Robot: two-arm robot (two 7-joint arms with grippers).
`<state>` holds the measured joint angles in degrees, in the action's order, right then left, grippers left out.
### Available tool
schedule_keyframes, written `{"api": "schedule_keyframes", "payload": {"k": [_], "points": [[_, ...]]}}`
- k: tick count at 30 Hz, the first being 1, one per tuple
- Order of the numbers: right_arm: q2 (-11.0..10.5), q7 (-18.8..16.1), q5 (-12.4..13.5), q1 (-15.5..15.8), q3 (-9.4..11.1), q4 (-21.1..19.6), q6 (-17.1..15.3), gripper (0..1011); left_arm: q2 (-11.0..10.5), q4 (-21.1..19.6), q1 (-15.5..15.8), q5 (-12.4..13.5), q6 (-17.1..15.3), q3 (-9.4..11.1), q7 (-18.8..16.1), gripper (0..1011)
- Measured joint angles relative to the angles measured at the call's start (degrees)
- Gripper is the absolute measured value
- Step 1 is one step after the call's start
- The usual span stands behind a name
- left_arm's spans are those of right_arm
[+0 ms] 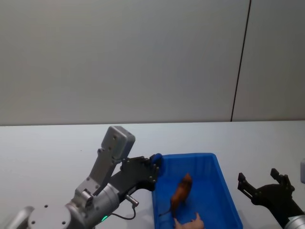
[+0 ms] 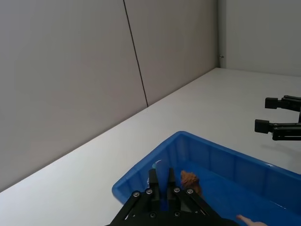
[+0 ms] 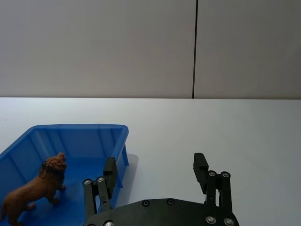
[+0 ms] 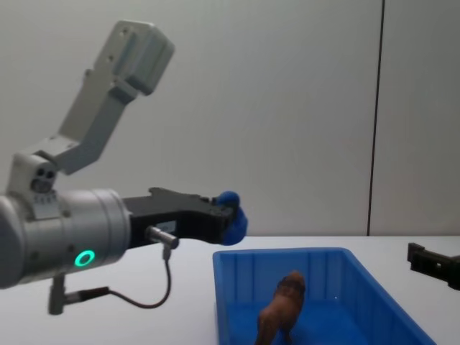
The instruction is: Pick up the two dolls from the table and place them into the box.
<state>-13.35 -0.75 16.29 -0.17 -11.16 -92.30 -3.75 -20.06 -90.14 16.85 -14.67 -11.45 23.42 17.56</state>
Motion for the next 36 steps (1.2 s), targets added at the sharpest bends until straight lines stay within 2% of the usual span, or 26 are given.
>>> {"api": "schedule_keyframes", "payload": {"k": [5, 7, 13, 15, 16, 20, 21, 28, 30, 33, 36], "points": [[0.00, 0.00, 0.00, 0.00, 0.00, 0.00, 0.00, 1001, 1.77, 2.76, 2.14, 1.20, 0.60, 0.55, 2.01, 65], [0.00, 0.00, 0.00, 0.00, 0.00, 0.00, 0.00, 1001, 2.22, 3.51, 2.69, 1.64, 0.79, 0.70, 2.55, 95], [0.00, 0.00, 0.00, 0.00, 0.00, 0.00, 0.00, 1001, 3.85, 6.58, 4.81, 3.51, 1.10, 1.20, 3.89, 254], [0.00, 0.00, 0.00, 0.00, 0.00, 0.00, 0.00, 1001, 4.39, 7.68, 5.51, 4.13, 1.19, 1.37, 4.22, 342], [0.00, 0.00, 0.00, 0.00, 0.00, 0.00, 0.00, 1001, 4.54, 7.95, 5.70, 4.31, 1.22, 1.40, 4.31, 342], [0.00, 0.00, 0.00, 0.00, 0.00, 0.00, 0.00, 1001, 5.24, 9.42, 6.65, 5.19, 1.33, 1.61, 4.77, 507], [0.00, 0.00, 0.00, 0.00, 0.00, 0.00, 0.00, 1001, 5.31, 9.57, 6.75, 5.28, 1.35, 1.63, 4.84, 507], [0.00, 0.00, 0.00, 0.00, 0.00, 0.00, 0.00, 1001, 5.89, 10.75, 7.54, 6.05, 1.45, 1.80, 5.24, 727], [0.00, 0.00, 0.00, 0.00, 0.00, 0.00, 0.00, 1001, 6.09, 11.15, 7.81, 6.28, 1.47, 1.85, 5.37, 823], [0.00, 0.00, 0.00, 0.00, 0.00, 0.00, 0.00, 1001, 6.21, 11.40, 7.98, 6.44, 1.48, 1.88, 5.44, 872], [0.00, 0.00, 0.00, 0.00, 0.00, 0.00, 0.00, 1001, 6.34, 11.66, 8.15, 6.57, 1.50, 1.92, 5.55, 974]]}}
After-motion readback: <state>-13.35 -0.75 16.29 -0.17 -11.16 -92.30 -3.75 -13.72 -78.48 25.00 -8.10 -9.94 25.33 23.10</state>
